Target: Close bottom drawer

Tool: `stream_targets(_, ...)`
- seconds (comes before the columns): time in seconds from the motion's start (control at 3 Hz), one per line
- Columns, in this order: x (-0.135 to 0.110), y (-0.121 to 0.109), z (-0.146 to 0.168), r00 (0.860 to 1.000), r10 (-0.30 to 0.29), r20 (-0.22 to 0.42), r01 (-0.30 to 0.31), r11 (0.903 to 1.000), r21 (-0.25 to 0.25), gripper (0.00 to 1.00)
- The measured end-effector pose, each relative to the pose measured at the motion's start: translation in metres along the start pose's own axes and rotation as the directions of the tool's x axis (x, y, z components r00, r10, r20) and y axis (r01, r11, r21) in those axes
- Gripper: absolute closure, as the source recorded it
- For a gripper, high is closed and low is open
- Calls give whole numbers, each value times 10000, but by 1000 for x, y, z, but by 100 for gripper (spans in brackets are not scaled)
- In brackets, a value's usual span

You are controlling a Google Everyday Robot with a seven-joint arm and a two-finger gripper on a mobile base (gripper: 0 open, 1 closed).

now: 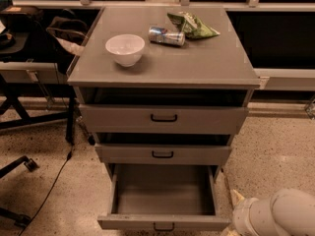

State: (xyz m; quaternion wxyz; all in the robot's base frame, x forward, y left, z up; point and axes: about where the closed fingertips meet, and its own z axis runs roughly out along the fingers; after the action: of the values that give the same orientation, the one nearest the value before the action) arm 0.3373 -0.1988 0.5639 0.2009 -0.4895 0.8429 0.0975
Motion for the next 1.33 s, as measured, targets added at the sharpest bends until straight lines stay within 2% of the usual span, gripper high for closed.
stream_targets(0.33,27,-14,43,9980,630,-97,-631,9978,-187,0)
stream_targets(1.0,32,-8,50,9973,728,-122,-733,9966,-378,50)
stream_targets(1.33,32,-8,50,9973,728,-122,-732,9966,-378,81)
